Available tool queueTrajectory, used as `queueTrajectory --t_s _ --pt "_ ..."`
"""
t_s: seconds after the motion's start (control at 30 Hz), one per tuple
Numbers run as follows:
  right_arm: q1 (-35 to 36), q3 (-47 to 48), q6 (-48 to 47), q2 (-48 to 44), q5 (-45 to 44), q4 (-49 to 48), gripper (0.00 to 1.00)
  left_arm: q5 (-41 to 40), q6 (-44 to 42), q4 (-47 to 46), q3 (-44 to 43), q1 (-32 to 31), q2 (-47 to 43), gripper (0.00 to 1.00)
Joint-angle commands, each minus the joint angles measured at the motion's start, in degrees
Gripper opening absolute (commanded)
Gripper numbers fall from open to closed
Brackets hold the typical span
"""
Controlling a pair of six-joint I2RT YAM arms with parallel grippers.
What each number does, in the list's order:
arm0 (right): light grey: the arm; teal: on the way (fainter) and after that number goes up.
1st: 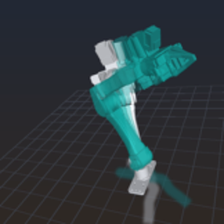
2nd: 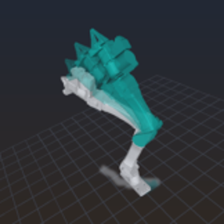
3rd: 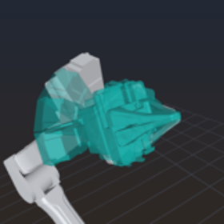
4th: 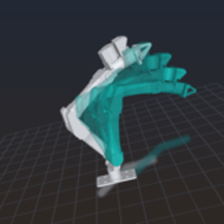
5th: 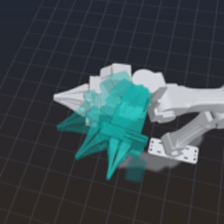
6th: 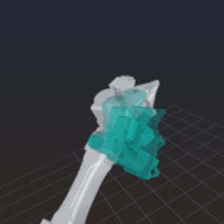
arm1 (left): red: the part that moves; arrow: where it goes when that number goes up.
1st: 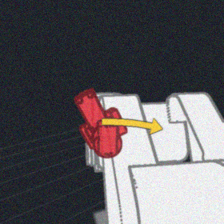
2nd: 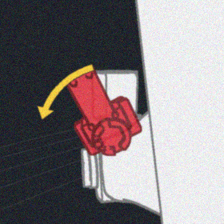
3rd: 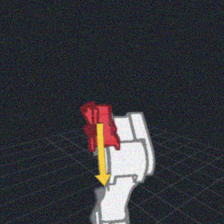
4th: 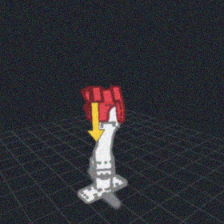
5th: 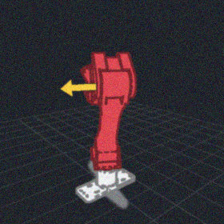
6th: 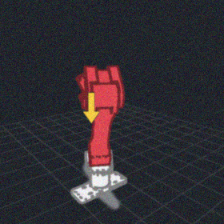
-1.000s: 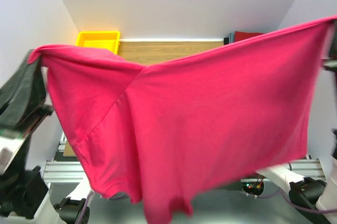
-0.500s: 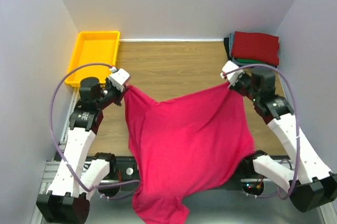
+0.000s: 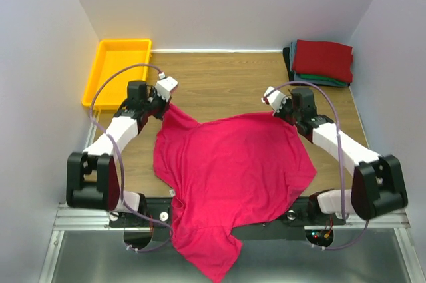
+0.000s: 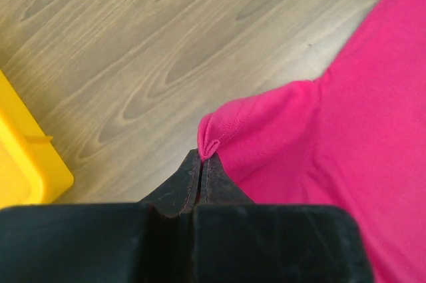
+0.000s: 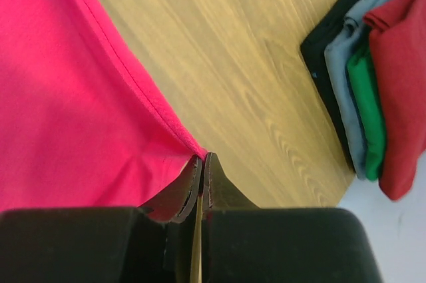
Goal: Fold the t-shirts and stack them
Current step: Flatten the tshirt out
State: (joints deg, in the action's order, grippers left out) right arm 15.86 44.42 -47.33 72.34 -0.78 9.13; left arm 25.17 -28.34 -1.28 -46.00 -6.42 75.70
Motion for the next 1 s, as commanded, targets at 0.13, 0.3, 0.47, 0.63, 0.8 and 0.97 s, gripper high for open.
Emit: queueTrajectory --t_s 0.13,0.3,0.47,0.63,0.8,0.97 --pt "-2.6 12.3 3.0 16.9 -4.8 -14.6 0.01 -4.9 -1.3 -5.1 -20.5 -0.2 16.0 0.00" --pt "-4.1 23.0 4.2 31.6 -8.6 -14.7 0.01 -6.8 -0.2 -2.4 -35.0 -0.2 29.9 0.04" --pt "-4.3 34.0 6.6 42.3 -14.7 -13.3 0.28 -9.4 0.7 7.2 -50.5 -0.2 43.3 0.41" --pt "-4.5 42.5 9.4 41.4 -14.7 -4.0 0.64 -12.0 1.9 10.2 -57.0 0.7 42.3 0.62" --pt "-4.4 43.4 10.5 31.3 -7.0 11.2 0.65 -8.3 0.3 18.1 -54.9 0.6 33.6 0.62" --pt "-4.4 40.1 11.8 25.8 2.9 25.8 0.62 -4.3 -0.3 27.5 -45.6 0.6 25.8 0.56"
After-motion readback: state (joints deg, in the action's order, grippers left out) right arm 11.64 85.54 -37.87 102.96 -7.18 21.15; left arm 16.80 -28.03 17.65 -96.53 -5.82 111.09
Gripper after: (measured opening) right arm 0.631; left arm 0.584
